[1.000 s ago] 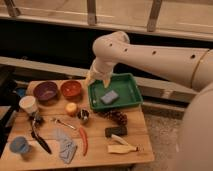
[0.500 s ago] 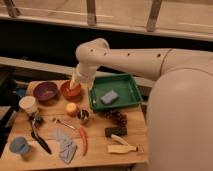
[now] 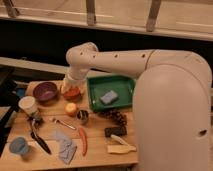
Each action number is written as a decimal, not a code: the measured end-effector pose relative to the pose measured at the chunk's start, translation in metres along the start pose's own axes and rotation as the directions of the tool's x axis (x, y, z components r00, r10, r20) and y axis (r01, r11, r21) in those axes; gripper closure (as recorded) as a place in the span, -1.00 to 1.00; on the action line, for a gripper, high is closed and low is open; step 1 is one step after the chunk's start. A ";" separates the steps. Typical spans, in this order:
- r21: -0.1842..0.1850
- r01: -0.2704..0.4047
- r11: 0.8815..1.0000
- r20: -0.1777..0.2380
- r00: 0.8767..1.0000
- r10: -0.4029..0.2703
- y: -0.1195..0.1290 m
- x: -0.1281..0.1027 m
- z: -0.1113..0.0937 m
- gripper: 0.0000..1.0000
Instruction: Place apple in plastic cup
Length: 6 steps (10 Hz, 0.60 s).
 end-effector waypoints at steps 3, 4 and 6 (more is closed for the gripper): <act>0.004 -0.003 1.000 -0.021 1.000 0.004 0.000 0.000 0.006 -0.30; 0.001 0.000 1.000 -0.045 0.999 0.000 0.004 0.001 0.018 -0.30; 0.000 -0.012 1.000 -0.087 0.996 0.012 -0.004 0.003 0.041 -0.30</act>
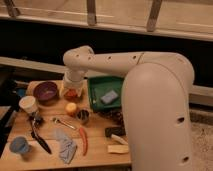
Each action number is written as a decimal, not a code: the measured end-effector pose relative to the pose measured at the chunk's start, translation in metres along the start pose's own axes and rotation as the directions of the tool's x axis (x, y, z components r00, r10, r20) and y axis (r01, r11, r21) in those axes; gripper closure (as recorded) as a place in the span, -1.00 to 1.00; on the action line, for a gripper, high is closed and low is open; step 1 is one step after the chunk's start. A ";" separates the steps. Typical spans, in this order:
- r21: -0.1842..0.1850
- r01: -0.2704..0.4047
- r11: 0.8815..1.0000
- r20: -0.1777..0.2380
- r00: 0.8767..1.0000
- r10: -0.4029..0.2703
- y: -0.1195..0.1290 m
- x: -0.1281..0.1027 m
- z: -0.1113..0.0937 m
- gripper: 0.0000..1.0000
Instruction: Place apple in plastic cup
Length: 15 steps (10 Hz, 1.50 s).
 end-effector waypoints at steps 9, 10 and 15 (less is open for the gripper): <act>-0.052 -0.037 0.998 -0.094 0.995 0.032 -0.009 0.002 0.049 -0.30; -0.050 -0.042 0.998 -0.096 0.995 0.037 -0.010 0.002 0.049 -0.30; -0.028 -0.088 0.996 -0.150 0.985 0.083 -0.020 0.007 0.077 -0.30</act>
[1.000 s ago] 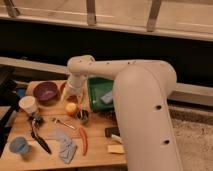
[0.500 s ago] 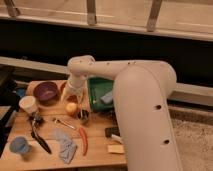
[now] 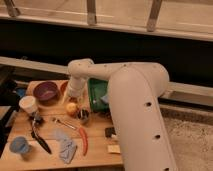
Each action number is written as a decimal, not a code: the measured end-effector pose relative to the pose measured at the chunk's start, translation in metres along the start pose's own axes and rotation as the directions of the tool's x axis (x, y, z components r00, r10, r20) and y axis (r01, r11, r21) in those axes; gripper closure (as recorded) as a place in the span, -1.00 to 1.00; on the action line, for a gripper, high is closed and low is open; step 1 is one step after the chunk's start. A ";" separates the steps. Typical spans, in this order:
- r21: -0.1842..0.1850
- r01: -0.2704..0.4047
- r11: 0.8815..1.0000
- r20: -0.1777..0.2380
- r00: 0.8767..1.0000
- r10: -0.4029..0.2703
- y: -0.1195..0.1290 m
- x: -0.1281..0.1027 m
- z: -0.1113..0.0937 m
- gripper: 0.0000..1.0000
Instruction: Place apple in plastic cup
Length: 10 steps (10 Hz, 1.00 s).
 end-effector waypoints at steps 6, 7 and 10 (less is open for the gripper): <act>-0.001 -0.008 1.000 -0.023 1.000 0.008 -0.009 -0.007 0.025 -0.30; -0.002 -0.007 1.000 -0.021 1.000 0.007 -0.011 -0.010 0.029 -0.30; -0.013 -0.007 1.000 -0.033 0.999 0.007 -0.010 -0.015 0.045 -0.30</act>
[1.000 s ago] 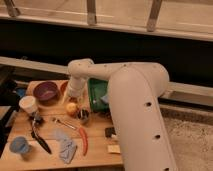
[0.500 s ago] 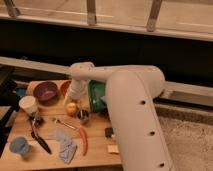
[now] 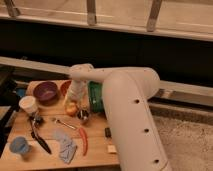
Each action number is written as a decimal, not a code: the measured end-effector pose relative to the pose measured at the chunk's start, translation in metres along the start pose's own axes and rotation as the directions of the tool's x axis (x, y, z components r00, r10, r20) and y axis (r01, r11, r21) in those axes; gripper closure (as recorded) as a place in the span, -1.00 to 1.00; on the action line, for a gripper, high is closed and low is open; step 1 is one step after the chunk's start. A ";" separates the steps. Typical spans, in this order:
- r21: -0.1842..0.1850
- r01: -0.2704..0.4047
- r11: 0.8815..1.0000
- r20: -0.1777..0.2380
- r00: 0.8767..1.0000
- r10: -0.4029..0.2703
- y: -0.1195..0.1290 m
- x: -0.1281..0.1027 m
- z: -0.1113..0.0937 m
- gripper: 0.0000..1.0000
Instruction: Place apple in plastic cup
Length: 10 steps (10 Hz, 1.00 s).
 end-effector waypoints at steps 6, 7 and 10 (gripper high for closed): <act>0.003 0.008 1.000 0.000 1.000 -0.008 0.003 0.005 0.005 0.71; 0.006 0.007 1.000 0.017 1.000 -0.007 0.004 0.006 -0.004 0.89; 0.004 0.034 0.999 0.080 0.996 -0.034 0.020 0.010 -0.042 1.00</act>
